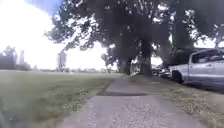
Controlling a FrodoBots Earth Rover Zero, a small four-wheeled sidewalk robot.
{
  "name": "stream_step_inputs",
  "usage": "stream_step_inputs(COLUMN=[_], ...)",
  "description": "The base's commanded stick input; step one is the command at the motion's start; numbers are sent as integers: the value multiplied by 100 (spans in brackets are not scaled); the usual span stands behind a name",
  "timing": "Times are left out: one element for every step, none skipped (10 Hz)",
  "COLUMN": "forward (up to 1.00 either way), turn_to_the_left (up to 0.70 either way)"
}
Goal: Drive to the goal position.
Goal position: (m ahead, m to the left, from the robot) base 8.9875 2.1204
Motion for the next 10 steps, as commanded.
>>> stream_step_inputs(forward=[70, 70, 70, 70, 70, 70, 70, 70, 70, 70], turn_to_the_left=[-35, -35, -35, -23, 0, 0, 0, 0, 0, 0])
